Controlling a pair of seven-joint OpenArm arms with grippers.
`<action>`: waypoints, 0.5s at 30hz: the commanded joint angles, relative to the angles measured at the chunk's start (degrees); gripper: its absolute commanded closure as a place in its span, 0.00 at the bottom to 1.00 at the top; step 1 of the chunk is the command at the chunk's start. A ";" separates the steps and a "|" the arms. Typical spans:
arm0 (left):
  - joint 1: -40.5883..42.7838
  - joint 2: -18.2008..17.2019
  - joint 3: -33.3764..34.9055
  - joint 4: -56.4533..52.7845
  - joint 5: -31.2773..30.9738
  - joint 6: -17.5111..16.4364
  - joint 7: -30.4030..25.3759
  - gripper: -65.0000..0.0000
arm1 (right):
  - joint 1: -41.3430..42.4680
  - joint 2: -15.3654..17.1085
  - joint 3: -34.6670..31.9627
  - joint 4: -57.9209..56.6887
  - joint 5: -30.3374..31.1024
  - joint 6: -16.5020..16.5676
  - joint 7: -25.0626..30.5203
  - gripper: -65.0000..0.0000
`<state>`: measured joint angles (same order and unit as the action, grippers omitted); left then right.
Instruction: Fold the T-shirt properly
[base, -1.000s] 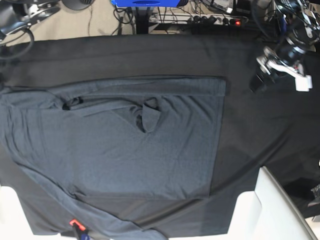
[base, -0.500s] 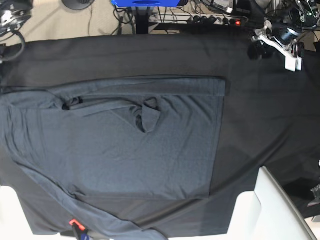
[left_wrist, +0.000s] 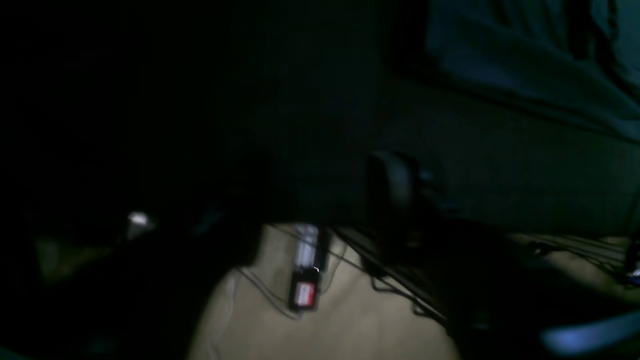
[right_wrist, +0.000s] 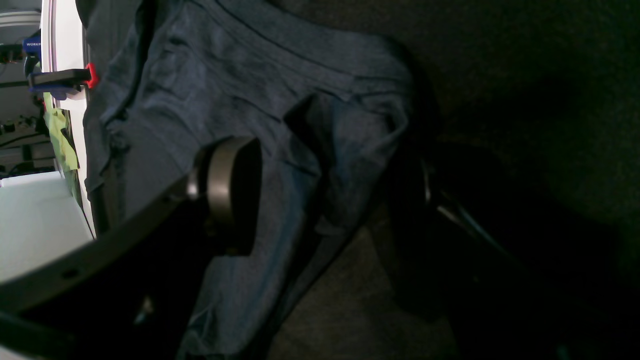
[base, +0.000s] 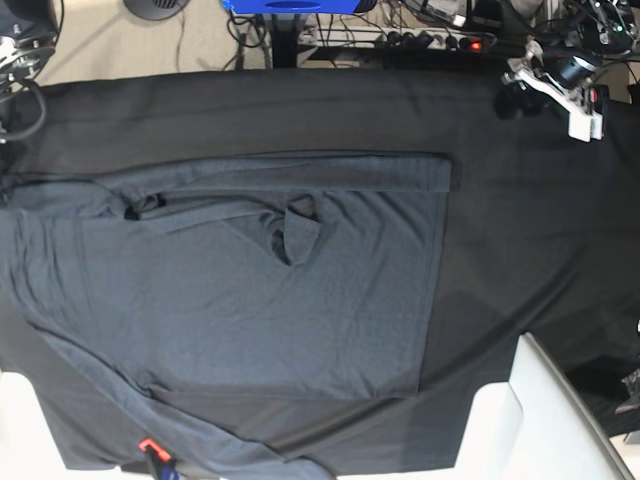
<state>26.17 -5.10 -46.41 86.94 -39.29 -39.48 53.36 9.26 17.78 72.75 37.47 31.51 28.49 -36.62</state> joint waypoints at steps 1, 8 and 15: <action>0.33 -0.65 -0.40 0.14 -0.93 -0.52 -0.66 0.37 | 0.55 1.08 -0.18 0.55 0.19 0.21 -0.26 0.49; 0.51 -0.65 -0.40 -1.62 -0.93 -0.52 -0.66 0.03 | 0.55 0.99 -0.18 0.55 0.27 0.21 -0.26 0.88; -0.37 0.14 -0.14 -1.71 -1.02 -0.52 -0.66 0.03 | 0.55 0.99 0.08 0.55 0.27 0.21 -0.26 1.00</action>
<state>25.56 -4.71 -46.26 84.55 -39.22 -39.48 53.36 9.15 17.28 72.75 37.30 30.87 27.94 -37.47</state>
